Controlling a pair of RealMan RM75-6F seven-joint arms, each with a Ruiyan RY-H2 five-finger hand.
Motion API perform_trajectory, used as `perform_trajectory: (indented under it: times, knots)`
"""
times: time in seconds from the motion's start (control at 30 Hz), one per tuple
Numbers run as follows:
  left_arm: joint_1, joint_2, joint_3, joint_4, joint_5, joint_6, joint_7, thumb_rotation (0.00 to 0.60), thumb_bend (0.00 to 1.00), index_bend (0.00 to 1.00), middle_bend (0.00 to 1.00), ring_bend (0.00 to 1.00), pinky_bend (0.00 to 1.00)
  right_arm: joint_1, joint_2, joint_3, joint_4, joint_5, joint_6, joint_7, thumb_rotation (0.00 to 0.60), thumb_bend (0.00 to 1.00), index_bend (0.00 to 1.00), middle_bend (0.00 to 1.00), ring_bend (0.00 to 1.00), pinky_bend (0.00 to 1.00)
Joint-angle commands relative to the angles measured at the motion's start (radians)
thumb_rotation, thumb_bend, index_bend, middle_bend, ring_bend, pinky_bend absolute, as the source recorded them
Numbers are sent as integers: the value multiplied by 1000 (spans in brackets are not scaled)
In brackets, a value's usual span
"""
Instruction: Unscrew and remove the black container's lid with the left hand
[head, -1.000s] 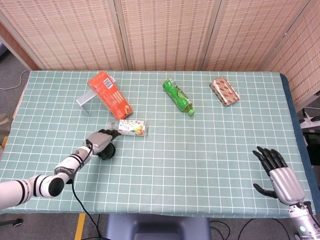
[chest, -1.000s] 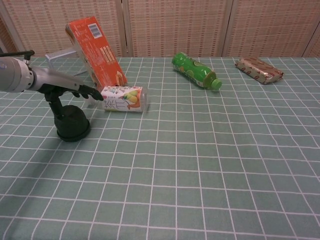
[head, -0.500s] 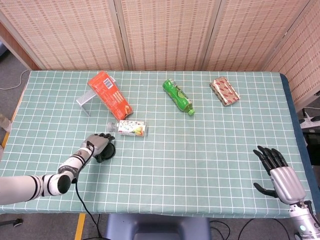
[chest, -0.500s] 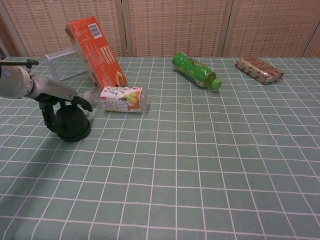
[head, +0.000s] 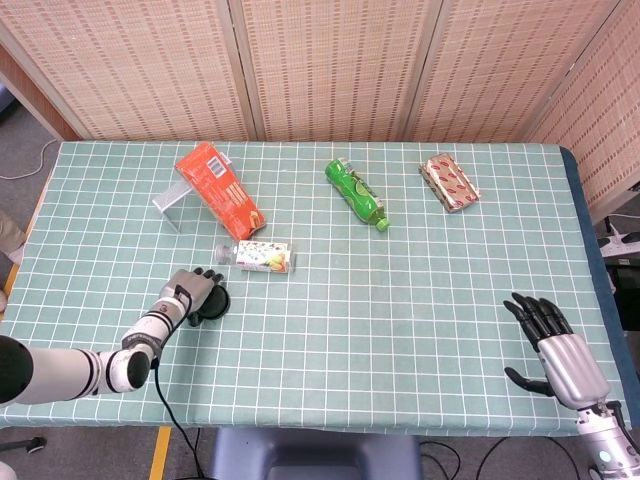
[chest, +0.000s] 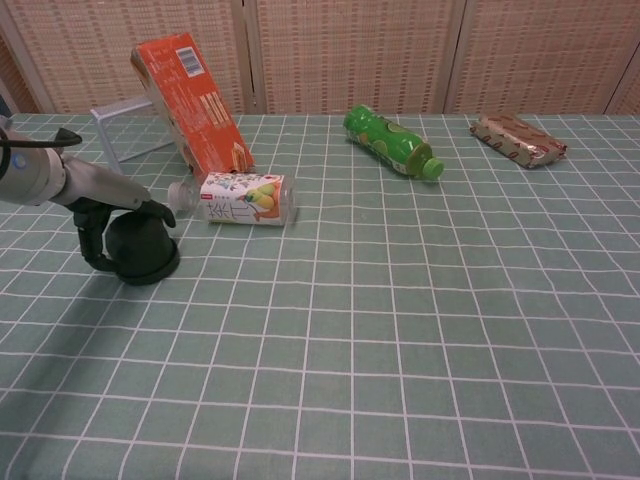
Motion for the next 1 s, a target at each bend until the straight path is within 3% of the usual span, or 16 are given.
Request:
perform_trajectory:
  times: [0.03, 0.2, 0.43, 0.63, 0.8, 1.0]
  knots:
    - [-5, -6, 5, -2, -7, 7, 6, 600, 339, 134, 104, 121, 351, 0, 3, -1, -1, -3, 4, 5, 600, 132, 0, 0, 0, 0]
    - [0, -7, -3, -2, 5, 6, -2, 600, 335, 187, 146, 137, 334, -1, 2, 0, -1, -1, 6, 7, 600, 133, 0, 0, 0, 0]
    - [2, -8, 2, 8, 32, -33, -5, 600, 335, 97, 139, 138, 339, 0, 1, -1, -2, -1, 4, 6, 600, 133, 0, 0, 0, 0]
    - [-20, -23, 14, 37, 13, -67, -7, 600, 335, 128, 153, 142, 339, -1, 0, 1, -3, 2, 6, 3, 600, 133, 0, 0, 0, 0]
    - [-28, -31, 24, 51, 18, -89, -19, 600, 337, 259, 231, 198, 373, 0, -1, 1, -4, 5, 2, 5, 600, 133, 0, 0, 0, 0]
    - [-28, -30, 29, 48, 33, -84, -29, 600, 346, 472, 439, 330, 474, 1, -1, 2, -4, 6, 2, 5, 600, 132, 0, 0, 0, 0]
